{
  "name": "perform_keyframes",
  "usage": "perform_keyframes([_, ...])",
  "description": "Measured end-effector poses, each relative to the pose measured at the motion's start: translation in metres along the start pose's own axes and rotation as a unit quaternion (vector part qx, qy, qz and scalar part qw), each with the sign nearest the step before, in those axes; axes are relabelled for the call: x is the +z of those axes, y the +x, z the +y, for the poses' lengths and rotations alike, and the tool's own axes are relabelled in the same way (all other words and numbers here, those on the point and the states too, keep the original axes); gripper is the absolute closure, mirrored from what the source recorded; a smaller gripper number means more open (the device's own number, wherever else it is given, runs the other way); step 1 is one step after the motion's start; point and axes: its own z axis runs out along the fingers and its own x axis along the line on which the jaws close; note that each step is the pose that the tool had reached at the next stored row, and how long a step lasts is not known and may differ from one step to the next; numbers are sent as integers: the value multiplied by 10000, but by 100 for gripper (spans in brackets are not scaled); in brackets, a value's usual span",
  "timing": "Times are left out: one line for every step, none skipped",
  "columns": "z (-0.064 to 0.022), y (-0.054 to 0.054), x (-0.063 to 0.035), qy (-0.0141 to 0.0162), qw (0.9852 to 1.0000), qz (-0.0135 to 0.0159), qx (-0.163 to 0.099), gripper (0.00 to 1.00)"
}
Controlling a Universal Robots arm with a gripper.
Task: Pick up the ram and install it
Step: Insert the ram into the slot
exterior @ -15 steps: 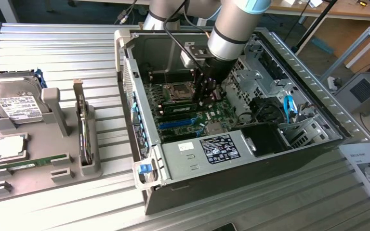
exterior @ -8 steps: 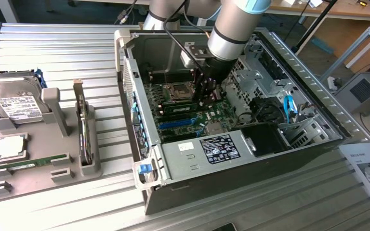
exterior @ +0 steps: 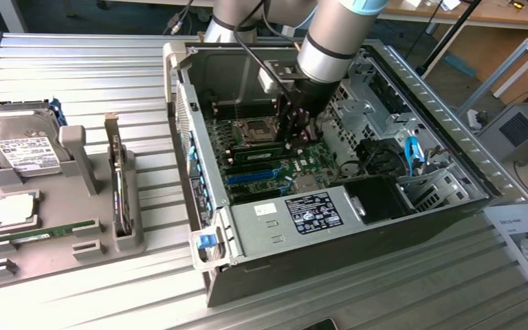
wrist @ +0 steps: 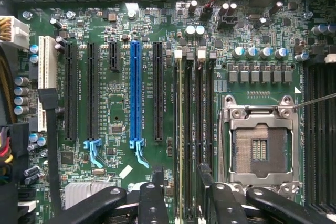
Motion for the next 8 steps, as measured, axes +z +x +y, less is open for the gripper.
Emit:
perform_keyframes([1,0,-14,0,10000,1,0,62])
perform_keyframes([1,0,-29,0,10000,0,0,62])
perform_keyframes([2,0,-45,0,10000,1,0,62])
perform_keyframes([3,0,-59,0,10000,0,0,62])
perform_keyframes([4,0,-75,0,10000,0,0,62])
perform_keyframes([4,-1,-93,0,10000,1,0,62])
perform_keyframes([5,-1,-107,0,10000,1,0,62])
perform_keyframes([5,-2,-122,-1,10000,3,0,62])
